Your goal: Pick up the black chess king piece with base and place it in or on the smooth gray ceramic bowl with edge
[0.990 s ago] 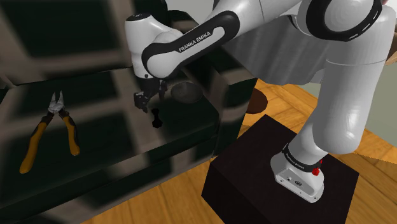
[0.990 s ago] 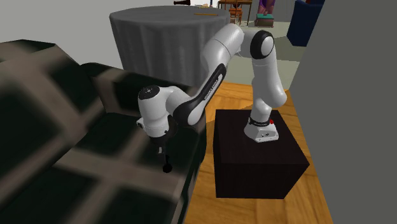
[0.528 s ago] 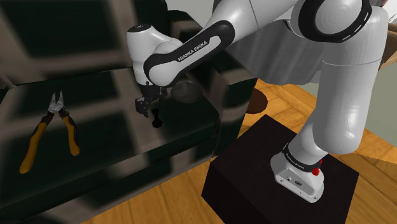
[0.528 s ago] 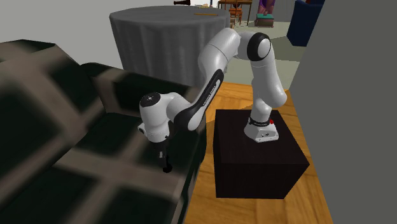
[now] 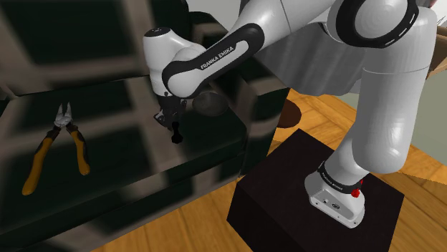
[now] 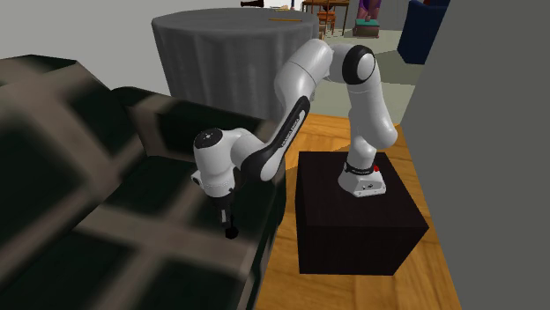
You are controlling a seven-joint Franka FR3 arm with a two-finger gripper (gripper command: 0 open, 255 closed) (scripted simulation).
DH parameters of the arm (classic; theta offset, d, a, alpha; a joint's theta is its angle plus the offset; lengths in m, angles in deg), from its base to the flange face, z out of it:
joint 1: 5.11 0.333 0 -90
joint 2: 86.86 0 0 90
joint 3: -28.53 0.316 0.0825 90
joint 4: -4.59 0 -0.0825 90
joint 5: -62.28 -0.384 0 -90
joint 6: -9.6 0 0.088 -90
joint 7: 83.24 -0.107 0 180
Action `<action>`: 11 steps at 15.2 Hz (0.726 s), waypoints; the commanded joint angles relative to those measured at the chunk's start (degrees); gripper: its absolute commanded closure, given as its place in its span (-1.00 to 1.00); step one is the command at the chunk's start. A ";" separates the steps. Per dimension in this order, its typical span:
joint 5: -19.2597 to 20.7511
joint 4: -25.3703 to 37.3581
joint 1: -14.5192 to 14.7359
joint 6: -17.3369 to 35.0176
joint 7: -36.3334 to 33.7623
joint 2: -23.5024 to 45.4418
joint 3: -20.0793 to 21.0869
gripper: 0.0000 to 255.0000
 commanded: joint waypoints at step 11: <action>-0.90 0.95 -0.29 -2.42 0.60 -1.59 0.46 1.00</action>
